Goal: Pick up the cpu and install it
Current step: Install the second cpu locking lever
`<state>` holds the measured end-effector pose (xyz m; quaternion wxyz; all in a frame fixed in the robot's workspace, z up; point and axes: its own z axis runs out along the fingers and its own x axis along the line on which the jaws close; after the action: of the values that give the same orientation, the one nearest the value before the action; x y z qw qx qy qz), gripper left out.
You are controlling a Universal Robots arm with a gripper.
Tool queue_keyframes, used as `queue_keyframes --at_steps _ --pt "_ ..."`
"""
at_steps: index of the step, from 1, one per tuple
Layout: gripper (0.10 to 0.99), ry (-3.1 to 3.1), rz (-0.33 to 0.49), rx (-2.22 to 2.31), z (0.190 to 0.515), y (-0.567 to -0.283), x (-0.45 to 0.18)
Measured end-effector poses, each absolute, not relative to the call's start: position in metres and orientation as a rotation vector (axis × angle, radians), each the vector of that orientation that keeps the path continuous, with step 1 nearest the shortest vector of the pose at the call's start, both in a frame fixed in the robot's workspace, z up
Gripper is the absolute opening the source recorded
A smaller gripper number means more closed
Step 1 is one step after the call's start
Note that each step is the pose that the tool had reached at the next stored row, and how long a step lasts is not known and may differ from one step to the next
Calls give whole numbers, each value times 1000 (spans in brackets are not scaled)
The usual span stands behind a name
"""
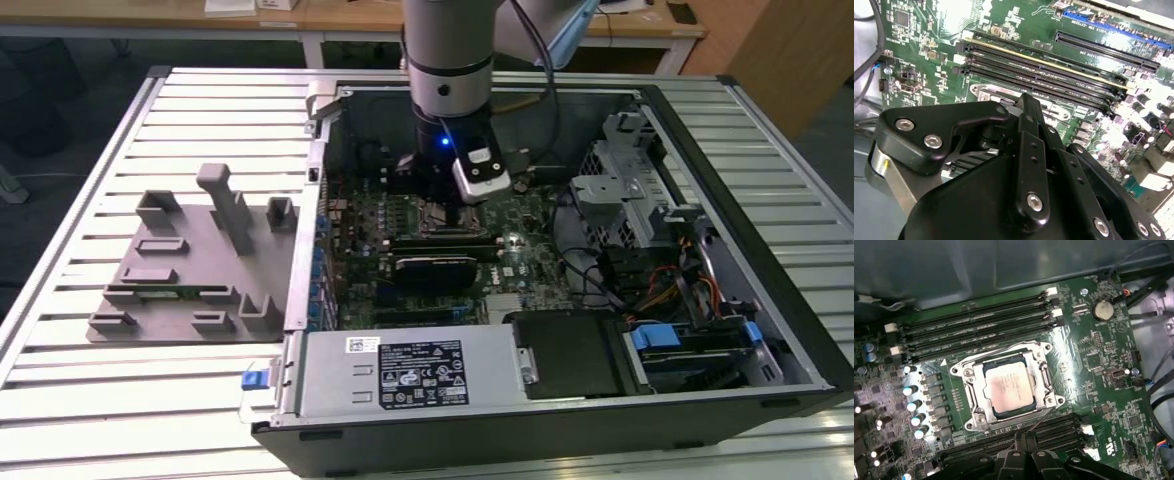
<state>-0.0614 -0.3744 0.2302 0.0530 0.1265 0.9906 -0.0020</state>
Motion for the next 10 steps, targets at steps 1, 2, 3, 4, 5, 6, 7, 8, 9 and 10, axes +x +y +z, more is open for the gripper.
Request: queue_keyframes --at_steps 1,2,3,4,5,6,7,8,9,10 --pt "106 3012 -8 373 230 -374 -62" --pt "106 3014 -10 363 230 -374 -62" --pt "106 3014 -10 353 230 -374 -63" --pt "106 3015 -10 344 230 -375 -63" --pt "106 3016 -10 335 230 -375 -64" --pt "106 3017 -11 326 230 -375 -64" --pt "106 3018 -14 316 230 -375 -65" --pt "106 3019 -18 310 230 -375 -65" --pt "106 3019 -18 309 230 -375 -65" --pt "106 3019 -18 308 230 -375 -65"
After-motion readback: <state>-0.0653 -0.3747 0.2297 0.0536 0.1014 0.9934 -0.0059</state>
